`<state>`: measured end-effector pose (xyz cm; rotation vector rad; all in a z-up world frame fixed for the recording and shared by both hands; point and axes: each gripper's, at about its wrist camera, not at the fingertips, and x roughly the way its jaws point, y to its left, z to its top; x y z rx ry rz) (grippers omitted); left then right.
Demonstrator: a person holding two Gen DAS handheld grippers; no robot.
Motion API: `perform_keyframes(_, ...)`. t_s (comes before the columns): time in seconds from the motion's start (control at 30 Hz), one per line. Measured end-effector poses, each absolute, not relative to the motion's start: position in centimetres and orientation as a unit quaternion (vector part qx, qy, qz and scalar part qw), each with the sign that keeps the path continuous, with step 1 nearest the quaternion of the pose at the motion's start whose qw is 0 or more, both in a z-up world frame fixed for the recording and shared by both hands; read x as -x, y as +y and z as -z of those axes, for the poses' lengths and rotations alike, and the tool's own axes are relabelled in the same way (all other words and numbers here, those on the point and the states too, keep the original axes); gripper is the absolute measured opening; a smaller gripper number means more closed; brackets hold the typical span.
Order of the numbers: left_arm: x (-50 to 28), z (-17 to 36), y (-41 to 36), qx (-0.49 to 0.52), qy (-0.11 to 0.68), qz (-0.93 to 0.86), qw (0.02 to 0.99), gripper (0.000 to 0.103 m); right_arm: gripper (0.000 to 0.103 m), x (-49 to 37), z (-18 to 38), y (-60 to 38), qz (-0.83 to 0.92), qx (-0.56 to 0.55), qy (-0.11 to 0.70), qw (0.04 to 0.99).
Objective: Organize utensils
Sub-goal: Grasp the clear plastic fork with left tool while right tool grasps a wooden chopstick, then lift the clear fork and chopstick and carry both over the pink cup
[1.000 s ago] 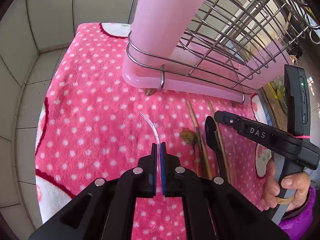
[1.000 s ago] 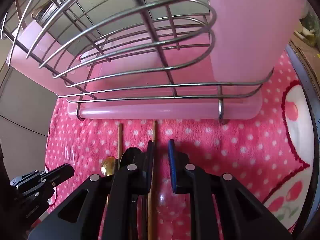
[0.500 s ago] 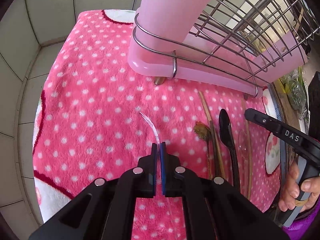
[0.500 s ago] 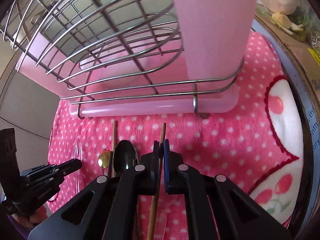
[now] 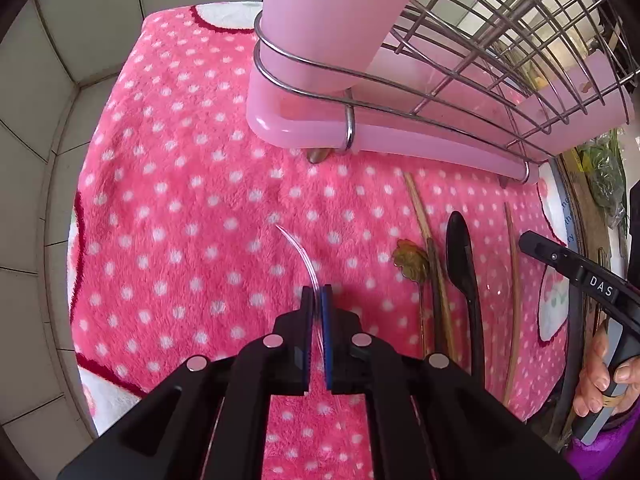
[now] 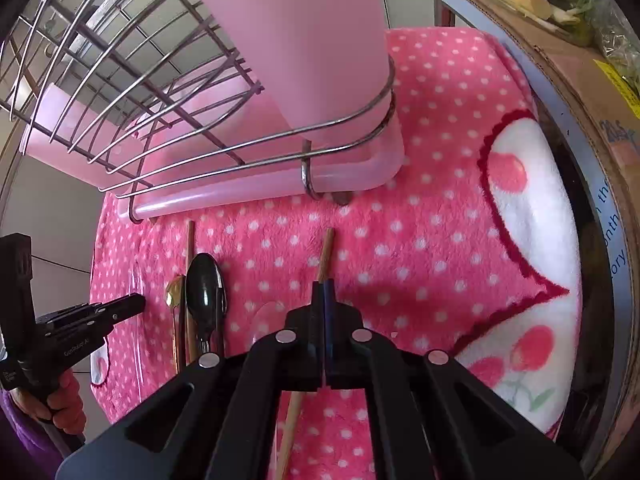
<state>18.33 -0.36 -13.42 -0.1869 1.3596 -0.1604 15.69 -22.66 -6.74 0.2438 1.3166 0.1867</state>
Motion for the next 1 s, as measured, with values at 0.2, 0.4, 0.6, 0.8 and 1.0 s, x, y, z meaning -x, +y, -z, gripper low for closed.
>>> perform_keyframes(0.2,-18.5,13.4,-0.1,0.099,0.633,0.074,0.764,0.004,0.026,-16.3,7.5,-22.0,-0.089,-0.111,0.623,0.769)
perform_keyframes(0.4,-18.5,13.6,0.4,0.102,0.634,0.074,0.763,0.004,0.02,-16.3,7.9,-20.9,-0.081,-0.095,0.617,0.777)
perform_keyframes(0.6,-18.5,13.5,0.2,0.104,0.633,0.066,0.764,0.003,0.006,-15.4,8.1,-20.8,-0.071,-0.11,0.598,0.791)
perform_keyframes(0.8,-16.5,11.8,0.4,0.108,0.596,0.067,0.793,0.003,0.005,-13.2,5.1,-22.1,-0.097,-0.147,0.543,0.821)
perform_keyframes(1.0,-13.0,6.7,1.4,0.117,0.51,0.073,0.849,0.003,0.005,-10.2,0.8,-23.7,-0.119,-0.168,0.473,0.857)
